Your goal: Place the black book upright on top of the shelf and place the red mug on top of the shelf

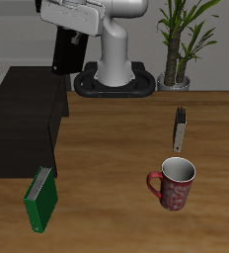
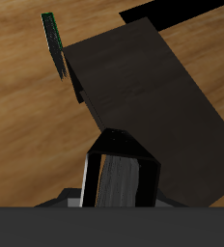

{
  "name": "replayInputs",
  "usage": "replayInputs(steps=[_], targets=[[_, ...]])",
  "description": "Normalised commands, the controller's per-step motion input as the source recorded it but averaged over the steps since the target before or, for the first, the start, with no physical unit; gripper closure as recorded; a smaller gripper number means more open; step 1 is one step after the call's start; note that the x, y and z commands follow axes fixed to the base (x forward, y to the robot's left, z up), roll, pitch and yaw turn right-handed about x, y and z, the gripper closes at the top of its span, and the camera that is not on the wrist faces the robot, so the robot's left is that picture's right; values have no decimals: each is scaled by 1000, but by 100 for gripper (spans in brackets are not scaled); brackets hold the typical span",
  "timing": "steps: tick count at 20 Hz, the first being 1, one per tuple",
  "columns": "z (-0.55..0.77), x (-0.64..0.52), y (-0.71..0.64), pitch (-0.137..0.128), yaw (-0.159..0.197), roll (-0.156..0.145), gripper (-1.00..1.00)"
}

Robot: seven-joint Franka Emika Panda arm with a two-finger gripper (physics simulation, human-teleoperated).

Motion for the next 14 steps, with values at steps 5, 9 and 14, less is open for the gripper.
replayInputs(steps=[5,9,14], targets=[[189,-312,-355,-40,-68,-47,100],[91,-97,-581,8,-103,-51,100],[-90,-19,-330,46,-127,26,100]])
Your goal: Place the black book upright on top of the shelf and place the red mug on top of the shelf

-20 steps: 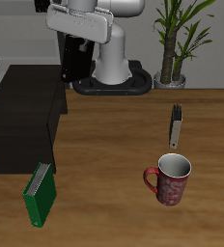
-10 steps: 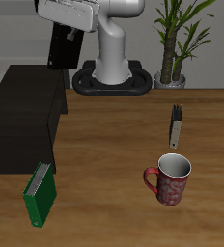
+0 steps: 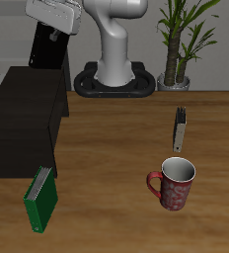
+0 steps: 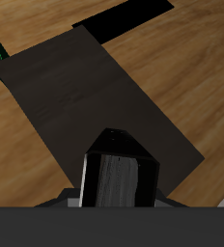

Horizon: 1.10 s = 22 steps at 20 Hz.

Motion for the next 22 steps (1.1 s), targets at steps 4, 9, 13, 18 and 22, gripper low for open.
replayInputs(steps=[4,9,13,18,22], targets=[[-66,-116,-340,53,-182,117,100],[-75,-106,-292,22,-93,59,100],[-73,-108,-69,-4,-34,14,100],[-40,-40,11,3,-40,121,100],[-61,13,-76,4,-60,156,100]])
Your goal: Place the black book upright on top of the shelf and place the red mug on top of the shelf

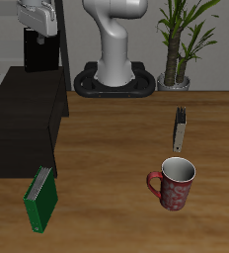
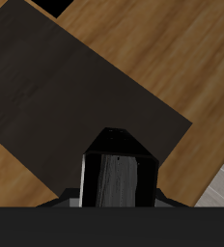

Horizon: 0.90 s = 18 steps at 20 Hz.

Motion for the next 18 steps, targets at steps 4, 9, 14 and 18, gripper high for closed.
replayInputs(steps=[4,9,14,18], targets=[[-14,-31,-55,-25,-55,22,100],[54,-80,-272,-36,-57,0,100],[-87,11,12,-17,13,67,100],[-284,149,-72,59,-55,-52,100]])
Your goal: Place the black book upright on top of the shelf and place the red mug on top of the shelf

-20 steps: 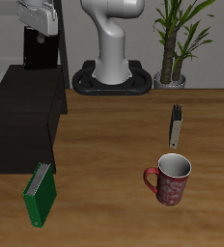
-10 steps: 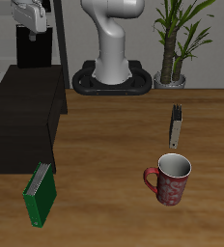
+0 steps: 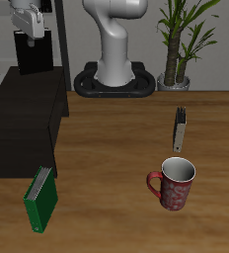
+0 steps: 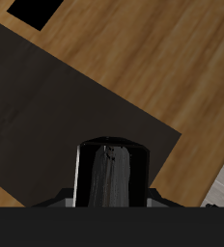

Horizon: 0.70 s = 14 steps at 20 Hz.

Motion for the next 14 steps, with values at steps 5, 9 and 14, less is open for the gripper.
replayInputs(steps=[5,9,14], targets=[[-212,120,-132,61,-63,-84,-100],[-188,99,124,50,42,25,-100],[14,-47,65,1,39,-8,-100]])
